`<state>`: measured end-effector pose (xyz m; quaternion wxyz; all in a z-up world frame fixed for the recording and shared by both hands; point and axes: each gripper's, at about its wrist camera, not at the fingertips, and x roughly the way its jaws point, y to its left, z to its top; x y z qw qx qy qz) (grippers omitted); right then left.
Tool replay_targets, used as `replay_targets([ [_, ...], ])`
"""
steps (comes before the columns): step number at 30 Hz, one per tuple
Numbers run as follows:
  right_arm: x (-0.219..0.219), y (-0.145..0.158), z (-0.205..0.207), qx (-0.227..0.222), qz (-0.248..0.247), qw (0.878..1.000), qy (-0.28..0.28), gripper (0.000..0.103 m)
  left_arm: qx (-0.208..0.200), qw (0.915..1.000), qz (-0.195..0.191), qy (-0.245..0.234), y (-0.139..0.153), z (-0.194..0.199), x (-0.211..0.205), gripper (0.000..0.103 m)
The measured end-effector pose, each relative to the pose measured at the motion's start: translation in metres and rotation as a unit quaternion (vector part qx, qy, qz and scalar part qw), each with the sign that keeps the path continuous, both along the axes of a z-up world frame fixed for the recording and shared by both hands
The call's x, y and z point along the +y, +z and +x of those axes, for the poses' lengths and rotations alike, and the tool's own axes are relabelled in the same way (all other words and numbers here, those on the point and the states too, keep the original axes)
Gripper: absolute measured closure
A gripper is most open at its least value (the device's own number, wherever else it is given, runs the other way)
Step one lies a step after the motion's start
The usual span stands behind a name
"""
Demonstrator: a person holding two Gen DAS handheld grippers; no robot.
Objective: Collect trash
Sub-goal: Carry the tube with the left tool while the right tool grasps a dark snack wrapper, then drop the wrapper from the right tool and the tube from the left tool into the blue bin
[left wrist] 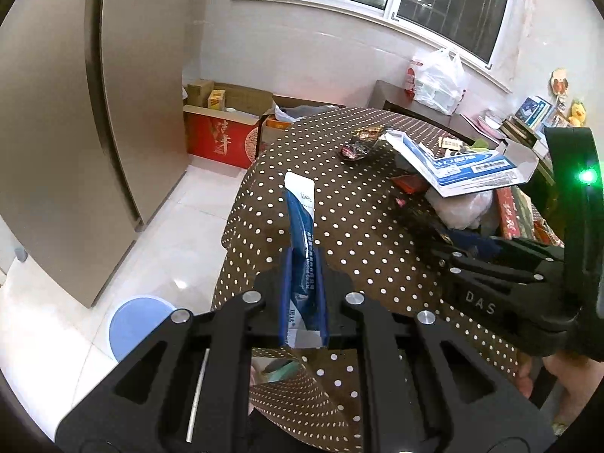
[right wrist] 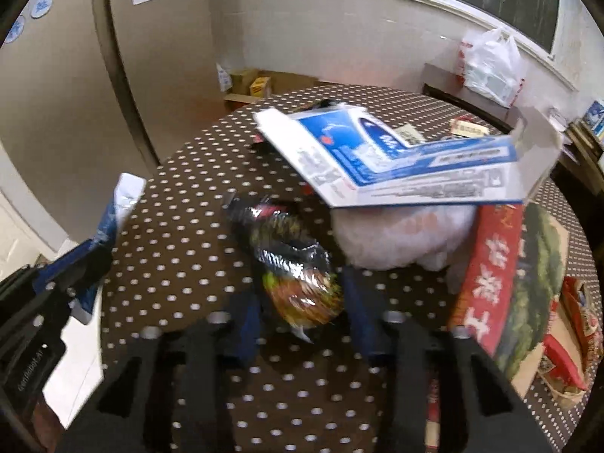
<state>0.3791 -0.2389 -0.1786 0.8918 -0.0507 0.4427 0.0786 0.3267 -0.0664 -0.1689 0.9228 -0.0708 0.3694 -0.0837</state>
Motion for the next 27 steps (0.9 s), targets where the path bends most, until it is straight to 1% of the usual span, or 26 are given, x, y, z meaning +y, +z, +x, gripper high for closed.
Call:
replay_targets([
  [1,0.002,0.0,-0.001,-0.002,-0.002,1.0,0.003,0.083,0.0,1.0,-0.004,-0.001,0.0,-0.001,0.002,0.091],
  [5,0.009,0.0,-0.009,-0.01,-0.001,1.0,0.005,0.088,0.0,1.0,-0.01,-0.001,0.003,-0.005,0.009,0.091],
  [10,0.021,0.008,-0.031,-0.032,0.017,0.999,0.018,0.089,-0.004,0.9999,-0.016,0.002,0.006,-0.01,0.019,0.091],
  [13,0.04,0.021,-0.046,-0.055,0.027,0.997,0.037,0.089,0.0,0.9995,-0.029,0.01,0.004,-0.011,0.035,0.091],
  [16,0.057,0.03,-0.053,-0.064,0.045,0.995,0.055,0.089,0.003,0.9989,-0.04,0.024,0.004,-0.014,0.055,0.091],
  [19,0.09,0.034,-0.06,-0.057,0.067,0.992,0.093,0.089,-0.001,0.9983,-0.031,0.05,0.004,-0.02,0.081,0.091],
  [22,0.123,0.03,-0.061,-0.046,0.083,0.987,0.127,0.089,0.002,0.9956,-0.025,0.091,0.0,-0.026,0.119,0.091],
  [27,0.195,0.01,-0.056,-0.018,0.102,0.978,0.181,0.089,0.023,0.9885,-0.011,0.149,-0.018,-0.028,0.175,0.091],
])
